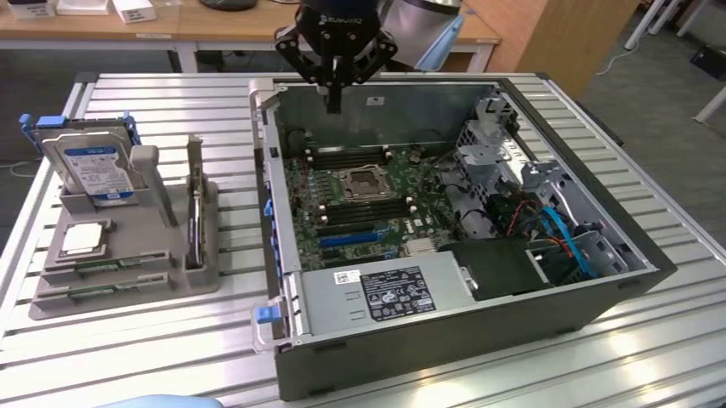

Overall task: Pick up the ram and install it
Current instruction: 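Reach for the ram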

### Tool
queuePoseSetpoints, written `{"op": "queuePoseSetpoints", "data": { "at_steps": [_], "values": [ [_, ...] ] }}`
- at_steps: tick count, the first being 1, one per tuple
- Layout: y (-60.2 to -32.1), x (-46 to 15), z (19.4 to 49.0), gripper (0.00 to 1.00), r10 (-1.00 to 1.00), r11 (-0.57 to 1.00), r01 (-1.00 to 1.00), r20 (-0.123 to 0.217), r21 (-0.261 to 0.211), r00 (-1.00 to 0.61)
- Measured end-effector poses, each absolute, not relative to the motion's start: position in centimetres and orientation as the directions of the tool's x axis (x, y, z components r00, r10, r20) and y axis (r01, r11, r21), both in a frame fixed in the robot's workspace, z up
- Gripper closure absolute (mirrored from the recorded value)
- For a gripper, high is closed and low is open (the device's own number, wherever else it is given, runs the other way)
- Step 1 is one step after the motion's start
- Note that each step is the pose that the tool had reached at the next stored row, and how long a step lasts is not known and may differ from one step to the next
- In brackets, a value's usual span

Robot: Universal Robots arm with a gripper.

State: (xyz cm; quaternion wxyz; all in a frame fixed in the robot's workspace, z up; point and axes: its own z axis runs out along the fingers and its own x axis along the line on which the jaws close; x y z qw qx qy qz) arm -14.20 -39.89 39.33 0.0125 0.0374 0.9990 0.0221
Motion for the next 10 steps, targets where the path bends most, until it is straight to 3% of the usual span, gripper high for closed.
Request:
{"op": "queuePoseSetpoints", "data": {
  "at_steps": [10],
  "values": [
    [-39.9, -17.8, 39.3, 0.9, 0.075, 0.996, 0.074, -0.023, 0.045, -0.997]
  ]
}}
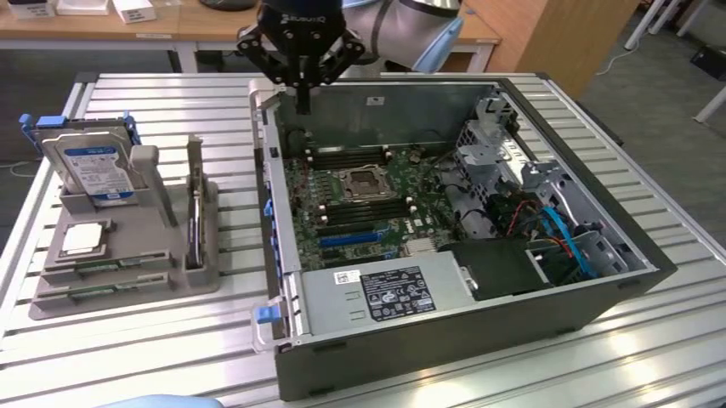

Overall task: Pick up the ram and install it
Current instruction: 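Reach for the ram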

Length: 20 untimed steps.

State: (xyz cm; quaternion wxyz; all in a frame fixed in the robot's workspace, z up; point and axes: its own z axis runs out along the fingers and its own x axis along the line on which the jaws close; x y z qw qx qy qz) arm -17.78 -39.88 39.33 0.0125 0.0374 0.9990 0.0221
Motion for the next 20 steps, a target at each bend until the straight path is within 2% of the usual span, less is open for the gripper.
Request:
{"op": "queuePoseSetpoints", "data": {
  "at_steps": [20],
  "values": [
    [-39.9, -25.4, 39.3, 0.9, 0.075, 0.996, 0.074, -0.023, 0.045, -0.997]
  ]
}}
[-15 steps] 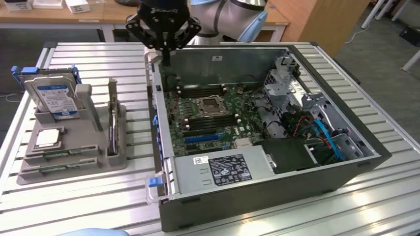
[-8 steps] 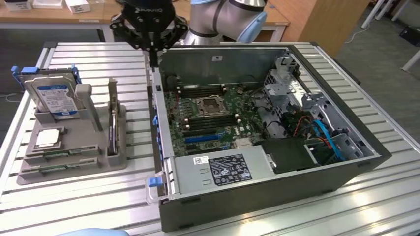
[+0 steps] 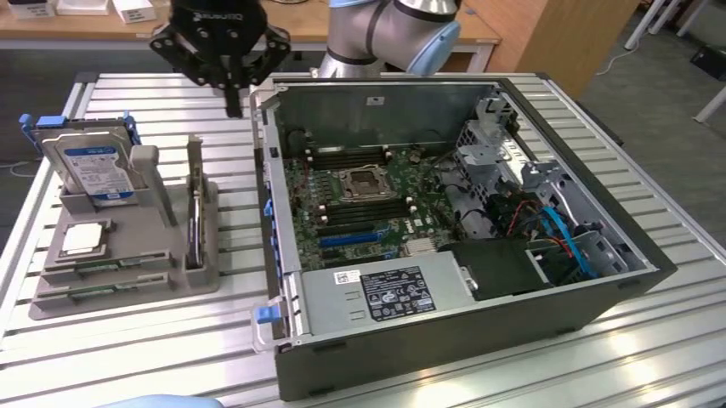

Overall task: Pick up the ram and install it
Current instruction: 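Reach for the ram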

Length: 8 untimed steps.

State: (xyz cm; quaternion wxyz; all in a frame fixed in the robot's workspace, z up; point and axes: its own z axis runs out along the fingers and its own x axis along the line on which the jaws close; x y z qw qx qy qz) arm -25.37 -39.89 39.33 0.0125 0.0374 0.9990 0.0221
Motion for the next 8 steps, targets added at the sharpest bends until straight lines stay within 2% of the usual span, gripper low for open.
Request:
{"op": "queuePoseSetpoints", "data": {
  "at_steps": [8],
  "values": [
    [-39.9, -29.0, 39.3, 0.9, 0.075, 0.996, 0.074, -0.023, 0.045, -0.997]
  ]
}}
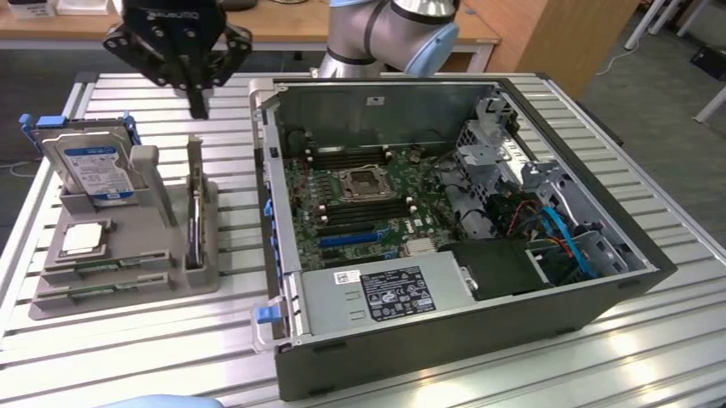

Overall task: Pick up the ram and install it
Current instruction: 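Reach for the ram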

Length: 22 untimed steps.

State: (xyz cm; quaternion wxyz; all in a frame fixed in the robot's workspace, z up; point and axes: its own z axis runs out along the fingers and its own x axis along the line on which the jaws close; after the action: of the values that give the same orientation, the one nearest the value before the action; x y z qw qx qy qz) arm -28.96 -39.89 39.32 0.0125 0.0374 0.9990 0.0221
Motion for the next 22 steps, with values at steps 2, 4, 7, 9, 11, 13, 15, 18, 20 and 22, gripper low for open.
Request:
{"op": "queuePoseSetpoints", "data": {
  "at_steps": [2, 4, 7, 9, 11, 13, 15, 18, 20, 22],
  "values": [
    [-39.9, -29.9, 39.3, 0.9, 0.075, 0.996, 0.074, -0.023, 0.045, -0.997],
    [-39.9, -30.8, 39.3, 0.9, 0.075, 0.996, 0.074, -0.023, 0.045, -0.997],
    [-39.9, -32.1, 39.3, 0.9, 0.075, 0.996, 0.074, -0.023, 0.045, -0.997],
    [-39.9, -33.0, 39.3, 0.9, 0.075, 0.996, 0.074, -0.023, 0.045, -0.997],
    [-39.9, -34.0, 39.3, 0.9, 0.075, 0.996, 0.074, -0.023, 0.045, -0.997],
    [-39.9, -34.9, 39.3, 0.9, 0.075, 0.996, 0.074, -0.023, 0.045, -0.997],
    [-39.9, -35.8, 39.3, 0.9, 0.075, 0.996, 0.074, -0.023, 0.045, -0.997],
    [-39.9, -37.1, 39.3, 0.9, 0.075, 0.996, 0.074, -0.023, 0.045, -0.997],
    [-39.9, -38.0, 39.3, 0.9, 0.075, 0.996, 0.074, -0.023, 0.045, -0.997],
    [-39.9, -38.7, 39.3, 0.9, 0.075, 0.996, 0.074, -0.023, 0.045, -0.997]
  ]
}}
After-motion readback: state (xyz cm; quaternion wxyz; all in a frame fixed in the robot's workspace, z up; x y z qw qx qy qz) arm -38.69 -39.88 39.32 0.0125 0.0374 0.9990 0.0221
